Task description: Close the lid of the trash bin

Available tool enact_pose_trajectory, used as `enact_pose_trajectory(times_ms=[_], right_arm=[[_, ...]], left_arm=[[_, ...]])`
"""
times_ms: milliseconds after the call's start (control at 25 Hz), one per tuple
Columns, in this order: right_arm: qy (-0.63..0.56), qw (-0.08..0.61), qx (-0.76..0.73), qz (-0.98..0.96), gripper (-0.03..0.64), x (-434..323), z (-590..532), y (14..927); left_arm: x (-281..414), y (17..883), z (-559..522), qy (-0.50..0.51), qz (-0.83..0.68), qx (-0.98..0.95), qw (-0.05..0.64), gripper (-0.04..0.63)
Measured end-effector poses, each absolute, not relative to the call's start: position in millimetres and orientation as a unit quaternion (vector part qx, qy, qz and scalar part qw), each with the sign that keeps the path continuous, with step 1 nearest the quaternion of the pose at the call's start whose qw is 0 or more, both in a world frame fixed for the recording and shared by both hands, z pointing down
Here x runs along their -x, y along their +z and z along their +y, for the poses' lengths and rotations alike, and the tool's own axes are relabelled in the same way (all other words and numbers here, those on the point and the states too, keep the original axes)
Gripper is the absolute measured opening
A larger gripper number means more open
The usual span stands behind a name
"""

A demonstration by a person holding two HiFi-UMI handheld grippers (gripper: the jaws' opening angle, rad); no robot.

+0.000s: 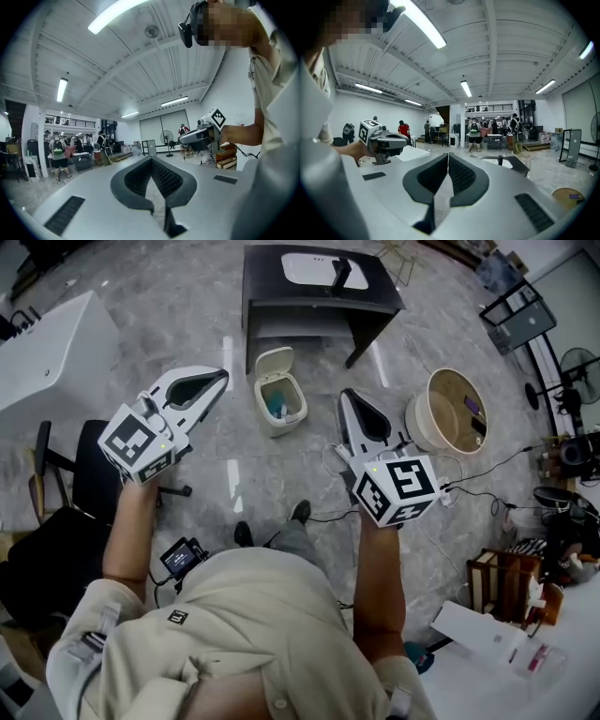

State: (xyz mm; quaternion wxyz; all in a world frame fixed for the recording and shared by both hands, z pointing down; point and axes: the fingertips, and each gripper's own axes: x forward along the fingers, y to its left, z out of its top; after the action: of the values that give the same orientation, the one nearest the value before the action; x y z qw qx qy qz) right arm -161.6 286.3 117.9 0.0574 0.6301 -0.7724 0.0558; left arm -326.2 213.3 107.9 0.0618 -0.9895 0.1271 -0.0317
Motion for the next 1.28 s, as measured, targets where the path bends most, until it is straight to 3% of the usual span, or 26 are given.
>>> enact_pose_trajectory(times_ms=[1280], right_arm=[[0.117,0.02,-0.527,-0.842,0.026,-47,141,165]], left_arm=[[133,134,121,-0.108,0.248,0.962,0.042,0.015]])
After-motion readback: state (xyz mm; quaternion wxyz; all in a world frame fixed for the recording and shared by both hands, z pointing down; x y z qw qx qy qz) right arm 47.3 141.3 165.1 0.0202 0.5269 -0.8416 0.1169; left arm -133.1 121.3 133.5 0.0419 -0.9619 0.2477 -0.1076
